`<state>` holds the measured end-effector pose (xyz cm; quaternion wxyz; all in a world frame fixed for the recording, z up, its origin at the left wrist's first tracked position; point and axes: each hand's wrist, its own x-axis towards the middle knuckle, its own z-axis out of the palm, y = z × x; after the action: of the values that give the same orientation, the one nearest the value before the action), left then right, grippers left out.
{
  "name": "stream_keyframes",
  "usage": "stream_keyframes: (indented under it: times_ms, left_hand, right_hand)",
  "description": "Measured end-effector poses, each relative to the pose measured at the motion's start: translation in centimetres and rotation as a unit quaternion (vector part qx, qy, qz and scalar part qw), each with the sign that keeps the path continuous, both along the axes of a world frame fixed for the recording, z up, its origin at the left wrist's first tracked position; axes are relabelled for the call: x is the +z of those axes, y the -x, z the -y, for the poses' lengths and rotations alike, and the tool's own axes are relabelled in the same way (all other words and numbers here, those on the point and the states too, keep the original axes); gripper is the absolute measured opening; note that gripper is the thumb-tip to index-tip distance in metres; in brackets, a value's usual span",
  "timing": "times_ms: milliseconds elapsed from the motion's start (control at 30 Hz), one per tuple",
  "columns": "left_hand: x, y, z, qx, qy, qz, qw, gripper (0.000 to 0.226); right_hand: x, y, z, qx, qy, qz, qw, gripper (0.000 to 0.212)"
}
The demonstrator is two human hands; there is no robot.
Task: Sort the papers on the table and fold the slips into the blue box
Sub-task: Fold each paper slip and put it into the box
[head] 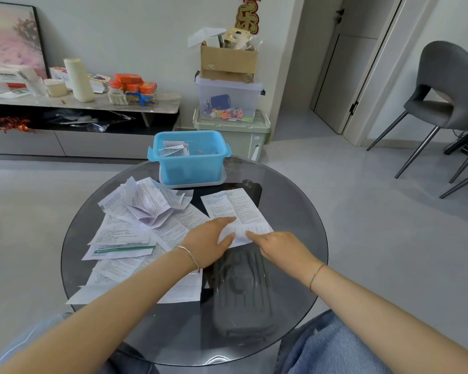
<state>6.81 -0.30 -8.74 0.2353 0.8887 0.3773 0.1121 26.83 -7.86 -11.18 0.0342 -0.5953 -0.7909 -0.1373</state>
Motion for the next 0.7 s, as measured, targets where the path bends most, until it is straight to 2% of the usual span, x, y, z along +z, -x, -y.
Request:
stream_keyframes:
  times_ms: [67, 100, 133, 200, 233, 267, 300, 400, 567, 633, 700]
  left_hand:
    - [0.3, -0.3, 0.1, 0.045, 0.048, 0.083, 0.994, 0.054]
    - [0.6, -0.4, 0.2, 0.067, 0.084, 0.123, 0.987, 0.057]
    - [0.9, -0.6, 0.1, 0.086, 0.127, 0.158, 0.975, 0.061]
    - [1.3, -0.8, 0.1, 0.109, 0.221, 0.200, 0.948, 0.067]
    - [1.4, -0.9, 0.1, 0.115, 0.262, 0.221, 0.932, 0.069]
    - [1.4, -0.9, 0.3, 0.117, 0.295, 0.246, 0.916, 0.070]
    - [1.5, -0.9, 0.5, 0.118, 0.314, 0.273, 0.902, 0.068]
    - [1.9, -0.6, 0.9, 0.128, 0.327, 0.333, 0.875, 0.066]
    - [2.6, -0.4, 1.1, 0.111, 0.365, 0.395, 0.836, 0.064]
    - [3.0, -0.1, 1.2, 0.096, 0.370, 0.411, 0.828, 0.049]
    - [3.1, -0.1, 1.2, 0.071, 0.366, 0.406, 0.834, 0.036]
  right_hand:
    - [0.8, 0.3, 0.2, -0.045, -0.028, -0.143, 0.988, 0.044]
    - [1.4, 0.4, 0.4, -0.073, -0.054, -0.246, 0.965, 0.036]
    - [2.2, 0.6, 0.7, -0.099, -0.068, -0.359, 0.926, 0.030]
    - [3.7, 1.3, 1.2, -0.121, -0.045, -0.576, 0.807, 0.027]
    - [4.3, 1.8, 1.4, -0.120, -0.016, -0.651, 0.750, 0.027]
    - [4.6, 2.3, 1.5, -0.117, 0.011, -0.694, 0.711, 0.026]
    - [4.8, 2.6, 1.6, -0.113, 0.028, -0.711, 0.693, 0.023]
    - [4.9, 2.8, 1.4, -0.106, 0.028, -0.720, 0.685, 0.019]
    - [4.4, 2.2, 1.2, -0.087, 0.025, -0.663, 0.743, 0.033]
    - [4.3, 2.2, 1.1, -0.088, 0.004, -0.673, 0.735, 0.027]
    - [4.3, 2.1, 0.9, -0.093, -0.018, -0.695, 0.713, 0.011]
